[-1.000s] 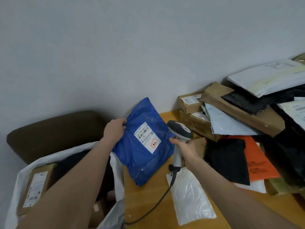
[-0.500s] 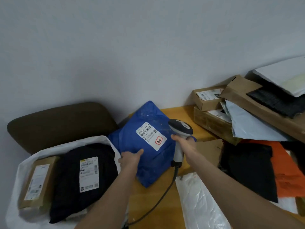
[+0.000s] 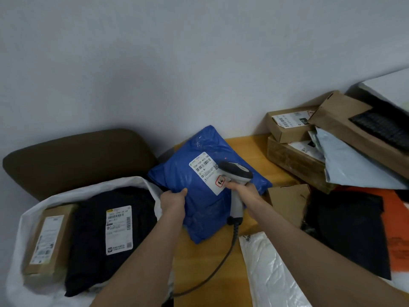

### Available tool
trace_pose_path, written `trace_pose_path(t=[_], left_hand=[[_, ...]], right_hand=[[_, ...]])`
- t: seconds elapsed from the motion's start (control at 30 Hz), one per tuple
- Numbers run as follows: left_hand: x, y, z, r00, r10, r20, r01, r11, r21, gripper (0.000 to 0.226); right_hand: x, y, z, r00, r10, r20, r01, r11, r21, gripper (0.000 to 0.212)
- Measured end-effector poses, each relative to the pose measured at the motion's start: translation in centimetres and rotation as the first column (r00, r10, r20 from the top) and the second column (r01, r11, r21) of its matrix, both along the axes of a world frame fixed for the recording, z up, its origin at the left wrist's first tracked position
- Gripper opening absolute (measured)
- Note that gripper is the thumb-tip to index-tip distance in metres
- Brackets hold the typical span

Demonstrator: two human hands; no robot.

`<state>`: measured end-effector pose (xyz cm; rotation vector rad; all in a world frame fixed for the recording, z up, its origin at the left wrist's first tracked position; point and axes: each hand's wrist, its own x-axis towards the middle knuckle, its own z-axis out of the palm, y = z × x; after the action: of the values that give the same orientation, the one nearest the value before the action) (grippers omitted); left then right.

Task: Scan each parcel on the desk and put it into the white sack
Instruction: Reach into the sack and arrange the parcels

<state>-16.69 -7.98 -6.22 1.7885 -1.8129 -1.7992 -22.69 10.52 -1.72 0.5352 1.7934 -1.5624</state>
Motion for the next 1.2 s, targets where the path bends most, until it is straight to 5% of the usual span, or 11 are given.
trace_pose_path(t=[0.17, 0.33, 0.77, 1.2], left_hand=[[-0.6, -0.6, 4.7, 0.994, -0.055, -0.091, 0.051, 0.998, -0.045, 0.038], [0.6, -3.8, 10.5, 0.958, -0.196, -0.211, 0.181, 0.980, -0.086, 0.049], [6.6, -4.5, 17.7, 0.856, -0.319, -0.407, 0.329, 0.943, -0.046, 0.042], [11.1, -2.0, 17.7, 0.859, -0.343, -0.381, 0.353, 0.935, -0.045, 0.047]], right_hand=[[1.4, -0.3, 3.7, 0.990, -0.116, -0.078, 0.109, 0.990, -0.092, 0.022], [4.0, -0.3, 8.7, 0.963, -0.222, -0.151, 0.187, 0.958, -0.217, 0.004], [14.7, 0.2, 15.4, 0.918, -0.074, -0.390, 0.044, 0.995, -0.084, 0.007], [19.1, 3.5, 16.7, 0.926, -0.009, -0.379, -0.028, 0.995, -0.092, 0.004]])
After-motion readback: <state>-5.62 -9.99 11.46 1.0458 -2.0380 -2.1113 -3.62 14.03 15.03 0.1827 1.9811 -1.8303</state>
